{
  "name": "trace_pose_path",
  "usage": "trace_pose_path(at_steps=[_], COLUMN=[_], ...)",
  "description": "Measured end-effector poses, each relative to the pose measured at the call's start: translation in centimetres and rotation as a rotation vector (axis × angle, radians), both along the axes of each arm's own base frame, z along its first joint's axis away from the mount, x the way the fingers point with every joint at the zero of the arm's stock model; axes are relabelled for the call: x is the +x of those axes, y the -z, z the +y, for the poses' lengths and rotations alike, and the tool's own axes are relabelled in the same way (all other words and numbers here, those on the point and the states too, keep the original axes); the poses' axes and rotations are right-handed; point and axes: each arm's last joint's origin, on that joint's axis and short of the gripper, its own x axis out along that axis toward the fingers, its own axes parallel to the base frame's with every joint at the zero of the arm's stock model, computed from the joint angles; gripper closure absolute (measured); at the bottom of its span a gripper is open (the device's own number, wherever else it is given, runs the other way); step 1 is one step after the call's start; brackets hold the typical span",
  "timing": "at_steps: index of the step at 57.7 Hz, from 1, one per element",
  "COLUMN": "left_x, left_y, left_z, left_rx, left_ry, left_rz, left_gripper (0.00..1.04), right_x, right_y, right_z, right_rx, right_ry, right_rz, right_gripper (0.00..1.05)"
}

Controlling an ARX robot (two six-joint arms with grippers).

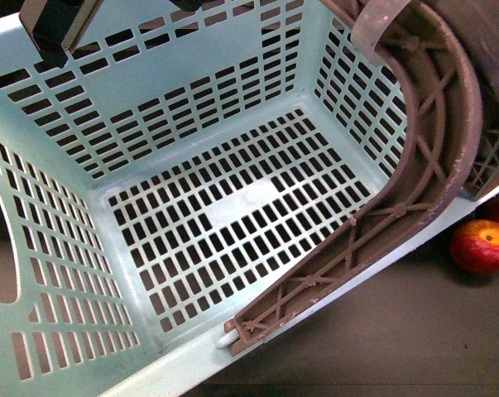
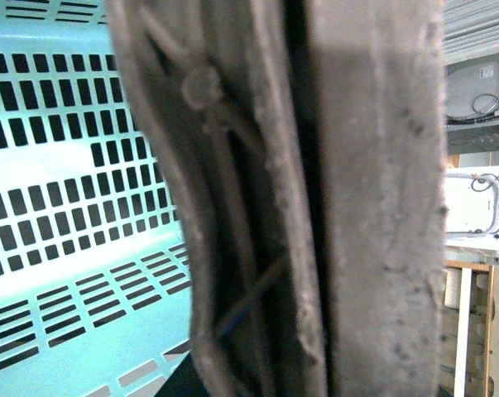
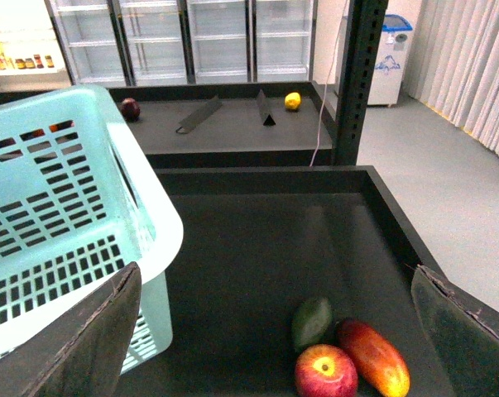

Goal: Pick apple with right arm and hold basket with left

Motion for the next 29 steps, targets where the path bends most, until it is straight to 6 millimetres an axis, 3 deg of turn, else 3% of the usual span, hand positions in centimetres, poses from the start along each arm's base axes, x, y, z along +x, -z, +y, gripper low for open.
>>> trace_pose_path(at_steps=[15,22,29], left_x=[0.0,0.0,0.0], left_y=[0.0,0.0,0.0], left_z=[0.0,0.0,0.0], left_rx=[0.0,-0.001,0.003], left_ry=[0.0,0.001,0.004], left_rz=[0.0,0.0,-0.003], left_gripper=[0.9,0.9,0.9], right_x=[0.0,0.7,2.1], right_y=[0.0,0.2,1.3], right_z=[0.0,-1.1,-2.4], right_rx=[0.0,0.199,0.313], right_ry=[0.0,0.329,0.423], right_rz=[0.001,0.463,0.589], right_gripper=[0.09,0.09,0.09])
